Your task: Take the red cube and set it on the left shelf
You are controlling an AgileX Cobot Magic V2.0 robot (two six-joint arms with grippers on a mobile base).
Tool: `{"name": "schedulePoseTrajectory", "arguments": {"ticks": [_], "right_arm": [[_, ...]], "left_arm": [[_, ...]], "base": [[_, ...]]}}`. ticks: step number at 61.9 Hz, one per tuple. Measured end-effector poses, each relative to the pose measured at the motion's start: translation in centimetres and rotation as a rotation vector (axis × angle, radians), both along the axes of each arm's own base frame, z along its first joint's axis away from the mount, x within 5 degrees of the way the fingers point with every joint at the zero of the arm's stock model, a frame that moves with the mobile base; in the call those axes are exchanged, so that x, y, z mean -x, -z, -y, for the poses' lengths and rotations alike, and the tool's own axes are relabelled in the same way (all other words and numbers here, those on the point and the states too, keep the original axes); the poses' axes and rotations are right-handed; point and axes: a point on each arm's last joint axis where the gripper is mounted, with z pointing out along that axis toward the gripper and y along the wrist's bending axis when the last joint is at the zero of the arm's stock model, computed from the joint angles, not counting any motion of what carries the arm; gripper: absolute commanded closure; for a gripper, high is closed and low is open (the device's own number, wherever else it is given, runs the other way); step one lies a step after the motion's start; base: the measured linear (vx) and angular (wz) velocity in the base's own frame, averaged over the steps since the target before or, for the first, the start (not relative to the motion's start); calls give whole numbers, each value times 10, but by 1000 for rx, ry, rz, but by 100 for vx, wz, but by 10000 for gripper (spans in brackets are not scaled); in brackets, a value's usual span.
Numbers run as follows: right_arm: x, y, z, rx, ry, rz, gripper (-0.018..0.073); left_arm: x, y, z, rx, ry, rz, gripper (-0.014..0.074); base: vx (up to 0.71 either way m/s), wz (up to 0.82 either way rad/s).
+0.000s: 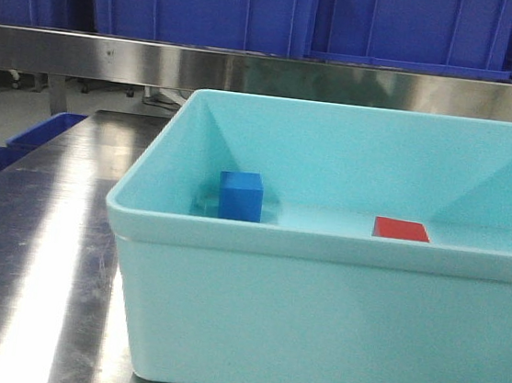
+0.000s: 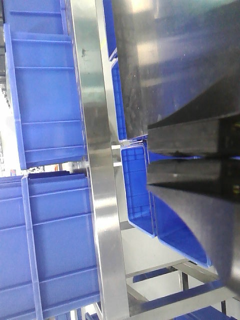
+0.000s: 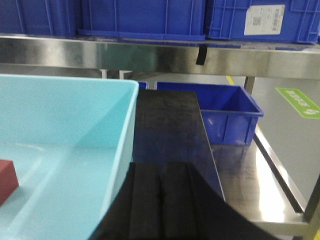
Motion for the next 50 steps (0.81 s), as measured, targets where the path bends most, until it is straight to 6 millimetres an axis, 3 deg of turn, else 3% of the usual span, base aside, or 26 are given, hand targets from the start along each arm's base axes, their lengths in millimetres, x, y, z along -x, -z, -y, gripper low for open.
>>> {"name": "schedulePoseTrajectory", "arguments": {"ticks": [11, 20, 40, 50], "right_arm": [[-2, -5, 0, 0, -2, 7, 503], [-17, -24, 0, -1, 0, -107, 503], [-97, -95, 1, -4, 1, -263, 503], [-139, -116, -5, -40, -21, -317, 503]], "left_arm": [[0, 0, 0, 0, 0, 0, 491], [0, 0, 0, 0, 0, 0, 491], [0, 0, 0, 0, 0, 0, 491], [0, 0, 0, 0, 0, 0, 491]], "base": [[0, 2], [0, 0], [1, -4], [0, 0]]}}
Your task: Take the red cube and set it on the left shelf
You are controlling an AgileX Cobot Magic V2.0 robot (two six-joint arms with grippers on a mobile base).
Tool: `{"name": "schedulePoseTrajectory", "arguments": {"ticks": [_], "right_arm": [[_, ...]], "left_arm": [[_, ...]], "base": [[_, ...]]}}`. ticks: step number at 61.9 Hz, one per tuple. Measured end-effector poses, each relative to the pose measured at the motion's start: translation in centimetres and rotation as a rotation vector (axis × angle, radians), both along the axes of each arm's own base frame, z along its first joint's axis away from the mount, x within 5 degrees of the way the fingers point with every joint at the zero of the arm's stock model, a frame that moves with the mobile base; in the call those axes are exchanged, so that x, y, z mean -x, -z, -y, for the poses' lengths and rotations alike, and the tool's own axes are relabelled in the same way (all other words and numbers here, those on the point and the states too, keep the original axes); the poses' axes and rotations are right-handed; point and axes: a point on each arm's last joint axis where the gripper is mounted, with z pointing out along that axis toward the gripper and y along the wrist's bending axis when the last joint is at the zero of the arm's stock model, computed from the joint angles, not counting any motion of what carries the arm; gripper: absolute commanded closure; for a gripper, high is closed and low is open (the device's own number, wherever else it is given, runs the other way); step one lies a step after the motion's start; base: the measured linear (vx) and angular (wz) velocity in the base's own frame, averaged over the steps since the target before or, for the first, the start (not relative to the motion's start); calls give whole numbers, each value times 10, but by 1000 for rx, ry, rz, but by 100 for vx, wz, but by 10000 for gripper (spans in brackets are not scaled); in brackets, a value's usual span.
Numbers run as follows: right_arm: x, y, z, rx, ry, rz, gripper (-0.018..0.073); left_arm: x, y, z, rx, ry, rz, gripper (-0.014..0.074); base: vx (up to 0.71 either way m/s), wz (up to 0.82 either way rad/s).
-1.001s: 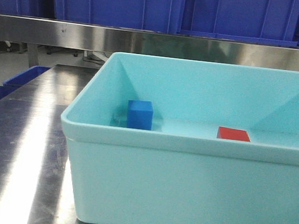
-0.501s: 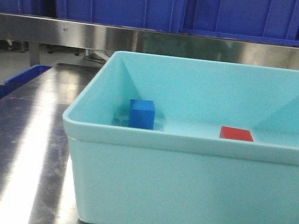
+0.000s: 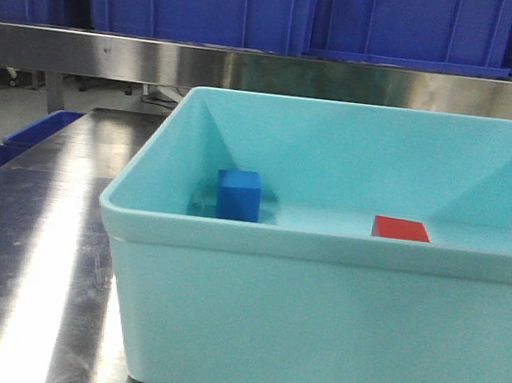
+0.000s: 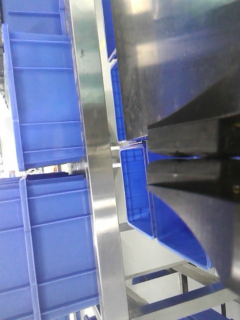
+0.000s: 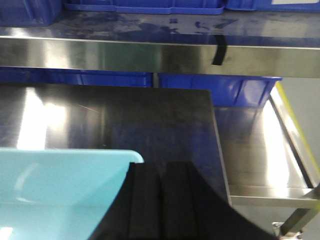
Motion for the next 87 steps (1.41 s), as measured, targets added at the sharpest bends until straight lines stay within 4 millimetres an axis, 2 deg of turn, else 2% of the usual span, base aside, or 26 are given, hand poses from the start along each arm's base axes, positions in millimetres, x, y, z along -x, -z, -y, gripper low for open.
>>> {"name": "schedulePoseTrajectory", "arguments": {"ticks": [8, 12, 17, 22, 26, 42, 49, 72, 87], "right_arm": [[-26, -8, -14, -10, -52, -74, 494], [-37, -8, -26, -10, -94, -120, 447], [-48, -8, -42, -2, -151, -163, 289], [-56, -5, -60, 10, -214, -202, 87], [-60, 0, -74, 22, -258, -243, 12], [-59, 34, -127, 62, -408, -486, 19], [-59, 48, -141, 59, -433, -555, 19], [-66, 78, -149, 42, -385, -686, 19], [-73, 91, -153, 53, -380, -721, 19]], "left_arm": [[0, 0, 0, 0, 0, 0, 491], [0, 0, 0, 0, 0, 0, 491], [0, 0, 0, 0, 0, 0, 491], [0, 0, 0, 0, 0, 0, 491], [0, 0, 0, 0, 0, 0, 491], [0, 0, 0, 0, 0, 0, 491], [0, 0, 0, 0, 0, 0, 491], [0, 0, 0, 0, 0, 0, 491], [0, 0, 0, 0, 0, 0, 491]], "base": [[0, 0], [0, 0], [0, 0], [0, 0], [0, 0], [0, 0], [0, 0], [0, 0], [0, 0]]}}
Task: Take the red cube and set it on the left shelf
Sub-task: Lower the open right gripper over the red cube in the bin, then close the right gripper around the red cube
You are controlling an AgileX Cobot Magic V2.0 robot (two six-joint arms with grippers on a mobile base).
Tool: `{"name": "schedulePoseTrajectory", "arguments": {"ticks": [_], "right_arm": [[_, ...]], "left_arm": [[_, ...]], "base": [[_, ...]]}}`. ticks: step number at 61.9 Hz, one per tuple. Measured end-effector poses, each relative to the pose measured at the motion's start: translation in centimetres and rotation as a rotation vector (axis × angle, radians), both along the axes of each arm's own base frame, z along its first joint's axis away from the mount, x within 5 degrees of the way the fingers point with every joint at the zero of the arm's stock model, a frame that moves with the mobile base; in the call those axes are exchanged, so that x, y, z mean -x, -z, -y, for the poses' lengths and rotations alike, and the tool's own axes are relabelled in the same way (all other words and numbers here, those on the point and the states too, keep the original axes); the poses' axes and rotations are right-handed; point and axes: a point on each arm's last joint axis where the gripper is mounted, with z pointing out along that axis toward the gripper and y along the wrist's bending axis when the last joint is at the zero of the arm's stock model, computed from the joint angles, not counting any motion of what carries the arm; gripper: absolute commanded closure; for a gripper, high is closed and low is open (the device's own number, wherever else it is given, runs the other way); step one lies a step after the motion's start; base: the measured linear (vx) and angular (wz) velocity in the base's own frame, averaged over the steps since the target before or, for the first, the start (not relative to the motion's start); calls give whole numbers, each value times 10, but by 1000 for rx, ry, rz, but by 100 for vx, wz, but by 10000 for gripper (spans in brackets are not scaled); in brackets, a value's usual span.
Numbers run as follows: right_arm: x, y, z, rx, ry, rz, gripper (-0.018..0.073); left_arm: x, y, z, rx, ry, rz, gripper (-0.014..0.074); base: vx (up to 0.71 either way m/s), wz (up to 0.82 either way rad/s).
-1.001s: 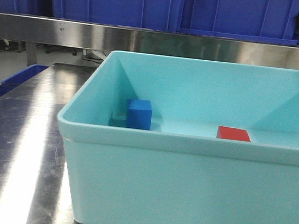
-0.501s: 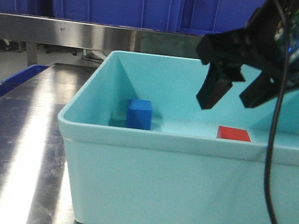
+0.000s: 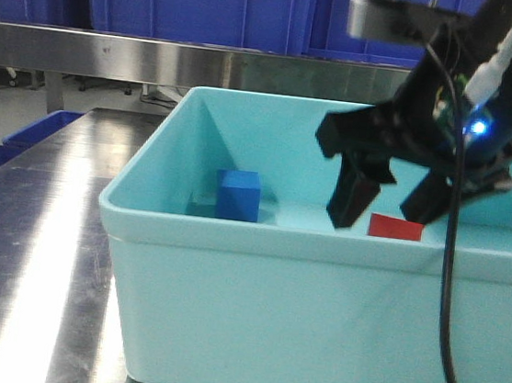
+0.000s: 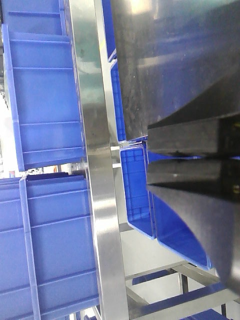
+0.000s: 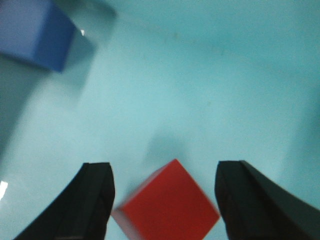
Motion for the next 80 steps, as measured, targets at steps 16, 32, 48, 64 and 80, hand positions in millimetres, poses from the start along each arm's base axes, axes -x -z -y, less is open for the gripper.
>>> {"name": "schedulePoseTrajectory", "arguments": {"ticks": [16, 32, 48, 64, 80], "right_arm": [[-1, 10, 0, 24, 2, -43, 19], [0, 10, 0, 28, 2, -49, 20], [0, 10, 0, 28, 2, -49, 20], [2, 11, 1, 40, 2, -71, 20], [3, 12, 2, 49, 2, -85, 46]], "left_arm": [[0, 0, 0, 0, 0, 0, 491], [0, 0, 0, 0, 0, 0, 491], [0, 0, 0, 0, 0, 0, 491], [0, 0, 0, 0, 0, 0, 491], [0, 0, 0, 0, 0, 0, 491]], "base": [[0, 0], [0, 0], [0, 0], [0, 0], [0, 0]]}}
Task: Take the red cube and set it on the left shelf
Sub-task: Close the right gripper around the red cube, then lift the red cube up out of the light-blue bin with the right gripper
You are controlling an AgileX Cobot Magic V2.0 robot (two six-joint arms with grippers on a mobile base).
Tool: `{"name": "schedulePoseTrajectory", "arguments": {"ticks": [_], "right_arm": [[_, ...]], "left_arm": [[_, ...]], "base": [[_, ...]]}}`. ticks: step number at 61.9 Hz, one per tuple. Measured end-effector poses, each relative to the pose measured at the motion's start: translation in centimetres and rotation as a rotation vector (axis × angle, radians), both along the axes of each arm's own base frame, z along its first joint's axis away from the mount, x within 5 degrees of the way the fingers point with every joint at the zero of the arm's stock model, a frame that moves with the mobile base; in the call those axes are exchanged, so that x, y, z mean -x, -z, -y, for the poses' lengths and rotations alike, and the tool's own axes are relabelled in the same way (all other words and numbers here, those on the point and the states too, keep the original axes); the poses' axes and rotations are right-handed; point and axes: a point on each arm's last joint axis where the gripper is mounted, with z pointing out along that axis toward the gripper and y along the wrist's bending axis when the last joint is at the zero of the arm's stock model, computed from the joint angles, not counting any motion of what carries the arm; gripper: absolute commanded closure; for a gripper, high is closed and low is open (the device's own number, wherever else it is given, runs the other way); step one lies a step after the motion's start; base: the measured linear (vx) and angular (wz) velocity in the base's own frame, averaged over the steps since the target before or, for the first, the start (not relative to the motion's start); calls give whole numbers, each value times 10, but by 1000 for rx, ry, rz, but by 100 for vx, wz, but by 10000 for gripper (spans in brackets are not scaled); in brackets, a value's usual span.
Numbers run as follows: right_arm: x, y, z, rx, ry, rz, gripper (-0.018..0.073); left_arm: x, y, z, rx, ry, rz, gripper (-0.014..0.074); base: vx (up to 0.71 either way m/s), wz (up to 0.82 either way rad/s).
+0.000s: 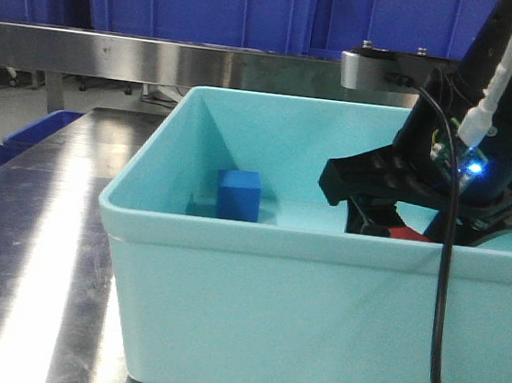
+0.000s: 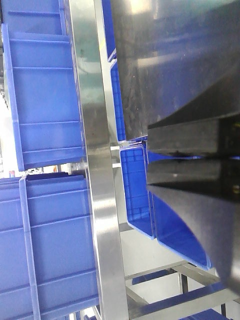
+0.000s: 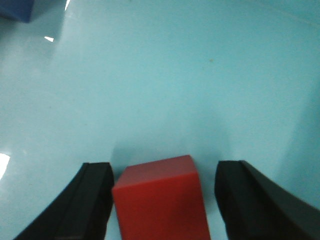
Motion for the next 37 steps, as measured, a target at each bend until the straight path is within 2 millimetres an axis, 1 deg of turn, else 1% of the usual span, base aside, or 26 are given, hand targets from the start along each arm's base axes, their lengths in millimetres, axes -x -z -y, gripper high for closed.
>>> {"name": "schedulePoseTrajectory", "arguments": {"ticks": [7, 10, 16, 17, 19, 23, 28, 34, 37], "right_arm": [[0, 0, 0, 1, 0, -1, 179], [0, 0, 0, 1, 0, -1, 280], [0, 0, 0, 1, 0, -1, 440], [0, 0, 0, 1, 0, -1, 479], [0, 0, 0, 1, 0, -1, 522], [1, -3, 0, -4, 0, 6, 494], [2, -13, 1, -26, 0, 45, 503], [5, -37, 5, -52, -22, 163, 503], [8, -53, 8, -72, -35, 245, 503]], "left_arm": [[0, 0, 0, 0, 0, 0, 491], [0, 0, 0, 0, 0, 0, 491], [0, 0, 0, 0, 0, 0, 491], [0, 0, 0, 0, 0, 0, 491], [0, 0, 0, 0, 0, 0, 491], [0, 0, 0, 0, 0, 0, 491], [0, 0, 0, 0, 0, 0, 491], [0, 0, 0, 0, 0, 0, 491], [0, 0, 0, 0, 0, 0, 491]], "base": [[0, 0], [0, 0], [0, 0], [0, 0], [0, 0], [0, 0], [0, 0], [0, 0], [0, 0]]}}
